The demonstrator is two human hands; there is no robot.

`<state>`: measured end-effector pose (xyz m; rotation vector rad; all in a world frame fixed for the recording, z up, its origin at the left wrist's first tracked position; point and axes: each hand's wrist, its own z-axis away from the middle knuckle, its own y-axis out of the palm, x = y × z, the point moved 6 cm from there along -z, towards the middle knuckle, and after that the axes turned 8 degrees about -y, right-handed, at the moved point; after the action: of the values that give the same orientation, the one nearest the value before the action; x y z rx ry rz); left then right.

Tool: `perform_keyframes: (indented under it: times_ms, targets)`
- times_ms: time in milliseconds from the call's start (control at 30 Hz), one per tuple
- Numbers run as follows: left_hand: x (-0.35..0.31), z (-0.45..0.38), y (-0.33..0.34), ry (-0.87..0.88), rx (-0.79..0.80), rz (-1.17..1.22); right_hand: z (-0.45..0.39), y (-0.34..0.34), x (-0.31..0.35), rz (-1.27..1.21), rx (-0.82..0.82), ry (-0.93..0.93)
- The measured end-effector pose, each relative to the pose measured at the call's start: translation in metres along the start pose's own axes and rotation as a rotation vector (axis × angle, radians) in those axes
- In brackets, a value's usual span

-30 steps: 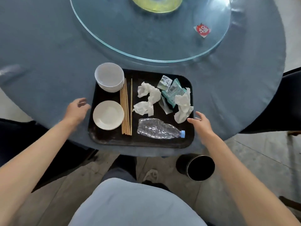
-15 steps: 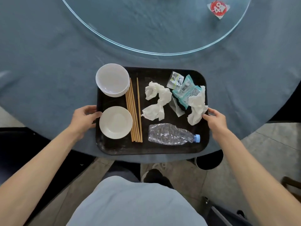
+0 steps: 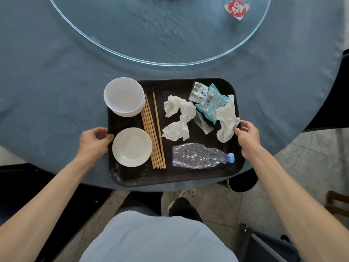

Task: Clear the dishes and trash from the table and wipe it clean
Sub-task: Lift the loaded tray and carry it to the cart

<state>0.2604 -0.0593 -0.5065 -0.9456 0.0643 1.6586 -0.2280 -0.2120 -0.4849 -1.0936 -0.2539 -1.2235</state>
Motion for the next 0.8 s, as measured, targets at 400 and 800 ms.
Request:
perform_keyframes:
  times_ms: [400, 800]
  targets:
    - [-0.054, 0.032, 0.005, 0.215, 0.113, -0.095, 0.042, -0.049, -0.026, -0.11, -0.091, 0.021]
    - [-0.132, 0.117, 0.086, 0.604, 0.288, -0.307, 0.12, -0.186, -0.124, -0.328, -0.172, 0.047]
